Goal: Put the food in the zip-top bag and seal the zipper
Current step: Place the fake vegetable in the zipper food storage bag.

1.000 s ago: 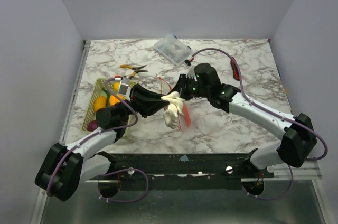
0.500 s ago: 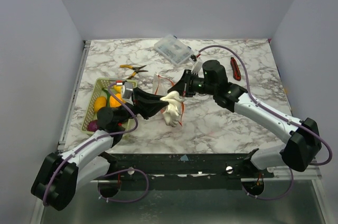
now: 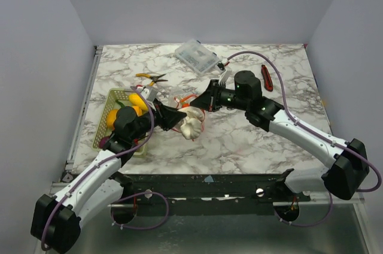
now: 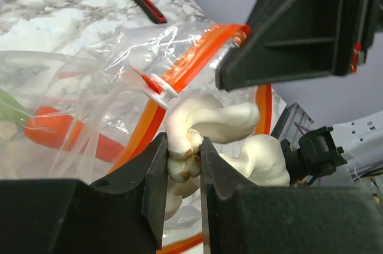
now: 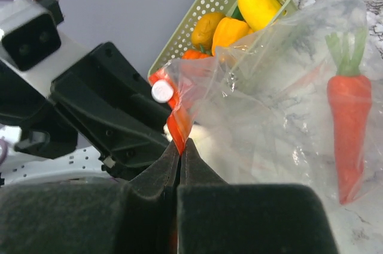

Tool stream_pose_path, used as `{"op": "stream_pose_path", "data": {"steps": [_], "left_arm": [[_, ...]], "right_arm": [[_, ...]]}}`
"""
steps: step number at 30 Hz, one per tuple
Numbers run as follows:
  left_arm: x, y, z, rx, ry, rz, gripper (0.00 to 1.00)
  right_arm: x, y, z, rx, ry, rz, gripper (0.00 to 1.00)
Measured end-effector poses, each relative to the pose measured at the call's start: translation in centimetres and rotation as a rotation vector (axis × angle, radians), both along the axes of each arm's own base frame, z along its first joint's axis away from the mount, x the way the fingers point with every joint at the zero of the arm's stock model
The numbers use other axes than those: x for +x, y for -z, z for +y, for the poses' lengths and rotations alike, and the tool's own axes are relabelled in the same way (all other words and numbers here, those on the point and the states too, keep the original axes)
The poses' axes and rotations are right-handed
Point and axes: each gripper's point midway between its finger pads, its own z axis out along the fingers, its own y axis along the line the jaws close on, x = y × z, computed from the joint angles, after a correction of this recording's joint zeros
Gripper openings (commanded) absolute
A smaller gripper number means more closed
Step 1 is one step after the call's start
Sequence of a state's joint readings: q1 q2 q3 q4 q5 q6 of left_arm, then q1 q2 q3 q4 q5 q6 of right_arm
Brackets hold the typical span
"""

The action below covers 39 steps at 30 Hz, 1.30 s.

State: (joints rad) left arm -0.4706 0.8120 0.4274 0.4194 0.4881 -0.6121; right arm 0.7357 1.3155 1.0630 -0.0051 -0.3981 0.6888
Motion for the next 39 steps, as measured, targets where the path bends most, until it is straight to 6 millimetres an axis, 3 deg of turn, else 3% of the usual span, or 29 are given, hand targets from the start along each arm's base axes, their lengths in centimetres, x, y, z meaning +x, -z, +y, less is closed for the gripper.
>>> {"op": "stream_pose_path", "data": {"steps": [9,16,19,23,28,33,39], "left_arm": [[3.6,-0.4,0.7,0.157,-0.162,0.306,0.00],[4.6,2.4,1.8,0.275,-0.317,0.484,0.01],[4.5,3.1,2.3,0.284,-0.365,0.526,0.13],[4.9,3.0,3.2,0.279,-0.436,0.550,0.55],[4.6,2.2,3.3,0.260,-0.438,0.548,0.79],[3.0,-0.6,2.9,0.246,-0.351,0.494,0.89],[0.9,-4.6,3.9,0.237,-0.302,0.348,0.85]], "right_arm": [[-0.5,0.2,0.9,0.007,-0.038,-0.048,0.00],[0.7,2.1,1.8,-0.041,0.002,0.061,0.00],[0.4,2.3,1.8,-0.052,0.011,0.091,0.00],[0.5,1.6,1.9,-0.046,0.019,0.097,0.00],[0.8,1.5,1.7,-0.059,0.048,0.109,0.00],[1.5,1.5,1.3,-0.081,0.094,0.103,0.00],[2.0,2.6,0.5,-0.132,0.140,0.113,0.00]]}}
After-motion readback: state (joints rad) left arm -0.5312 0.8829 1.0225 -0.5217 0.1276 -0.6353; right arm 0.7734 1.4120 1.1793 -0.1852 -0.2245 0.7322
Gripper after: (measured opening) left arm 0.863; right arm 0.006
